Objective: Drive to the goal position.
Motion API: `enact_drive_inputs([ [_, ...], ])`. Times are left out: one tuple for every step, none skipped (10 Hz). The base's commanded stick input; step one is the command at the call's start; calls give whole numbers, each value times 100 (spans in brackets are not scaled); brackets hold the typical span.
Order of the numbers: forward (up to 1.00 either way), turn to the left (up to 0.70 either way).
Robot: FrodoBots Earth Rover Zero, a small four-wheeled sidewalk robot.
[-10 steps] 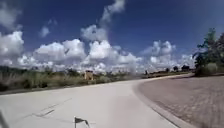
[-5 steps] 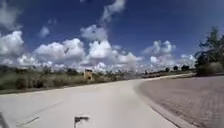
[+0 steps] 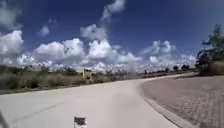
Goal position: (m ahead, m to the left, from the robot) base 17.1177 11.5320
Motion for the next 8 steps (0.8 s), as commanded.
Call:
enact_drive_inputs([
  [70,0],
  [70,0],
  [70,0],
  [70,0],
  [70,0],
  [70,0],
  [70,0],
  [70,0],
])
